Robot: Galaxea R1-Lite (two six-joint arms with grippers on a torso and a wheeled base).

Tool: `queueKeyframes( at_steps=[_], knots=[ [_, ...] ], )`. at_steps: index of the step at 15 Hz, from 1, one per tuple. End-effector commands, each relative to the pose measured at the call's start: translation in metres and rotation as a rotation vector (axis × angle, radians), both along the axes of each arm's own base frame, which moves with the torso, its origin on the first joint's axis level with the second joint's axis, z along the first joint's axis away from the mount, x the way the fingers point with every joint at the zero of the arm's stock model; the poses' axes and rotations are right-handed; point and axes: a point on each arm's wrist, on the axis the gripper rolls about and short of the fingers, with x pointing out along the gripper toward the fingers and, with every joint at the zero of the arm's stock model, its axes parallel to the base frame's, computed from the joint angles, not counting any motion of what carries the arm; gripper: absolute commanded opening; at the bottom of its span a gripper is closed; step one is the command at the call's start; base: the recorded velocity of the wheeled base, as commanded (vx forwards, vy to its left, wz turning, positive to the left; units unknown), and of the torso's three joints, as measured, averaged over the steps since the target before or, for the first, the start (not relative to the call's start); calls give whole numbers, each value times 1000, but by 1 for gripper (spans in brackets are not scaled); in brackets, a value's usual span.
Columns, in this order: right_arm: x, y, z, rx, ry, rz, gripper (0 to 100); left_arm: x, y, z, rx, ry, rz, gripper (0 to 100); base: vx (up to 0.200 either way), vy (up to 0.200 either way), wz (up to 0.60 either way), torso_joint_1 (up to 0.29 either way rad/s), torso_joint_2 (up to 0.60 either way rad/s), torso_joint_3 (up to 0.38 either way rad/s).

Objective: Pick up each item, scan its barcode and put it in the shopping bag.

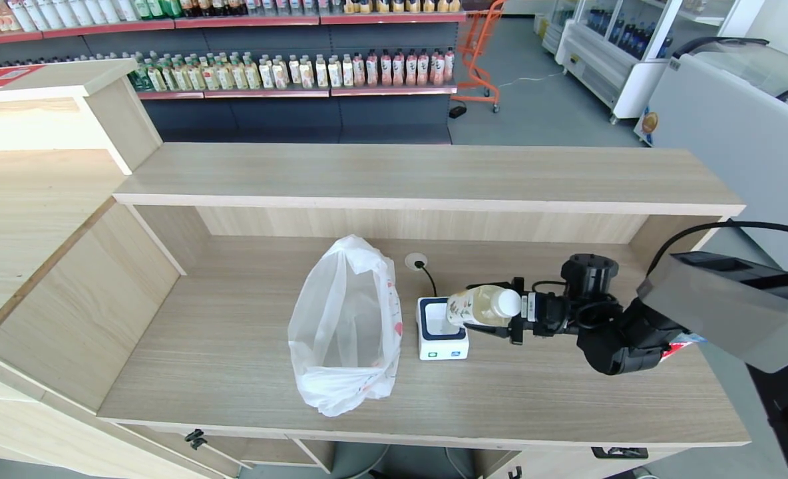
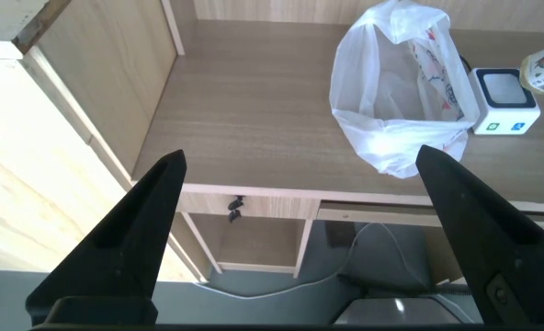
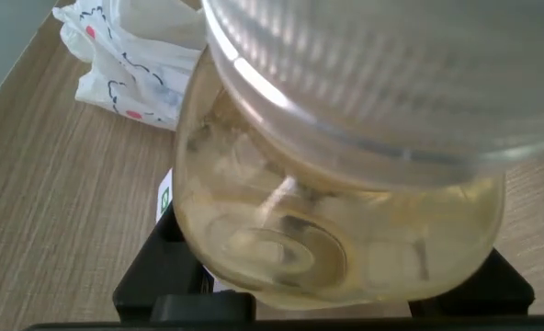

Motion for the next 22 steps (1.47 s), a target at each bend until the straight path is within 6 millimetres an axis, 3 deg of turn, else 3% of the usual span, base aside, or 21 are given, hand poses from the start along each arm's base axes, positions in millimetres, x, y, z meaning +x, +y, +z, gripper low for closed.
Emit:
queueKeyframes(
  at_steps=[1,8,13,17,18,19,20,22],
  knots=[
    [7,4,-11,1,3,13,0,0,0,0,-1,0,0,100,0,0,0,0,0,0],
    [25,21,-21,13,-42,62,0,0,0,0,-1,0,0,100,0,0,0,0,0,0],
    [26,27,-16,17,-53,74,0,0,0,0,0,0,0,100,0,0,0,0,0,0],
    [11,13,35,41,-87,101,0,0,0,0,-1,0,0,100,0,0,0,0,0,0],
    [-1,1,65,52,-93,87,0,0,0,0,-1,0,0,100,0,0,0,0,0,0],
    [-9,-7,81,61,-88,73,0,0,0,0,-1,0,0,100,0,0,0,0,0,0],
    [-23,-19,108,85,-50,50,0,0,0,0,0,0,0,100,0,0,0,0,0,0],
    [-78,-38,142,162,184,-80,0,0,0,0,-1,0,0,100,0,0,0,0,0,0]
  ],
)
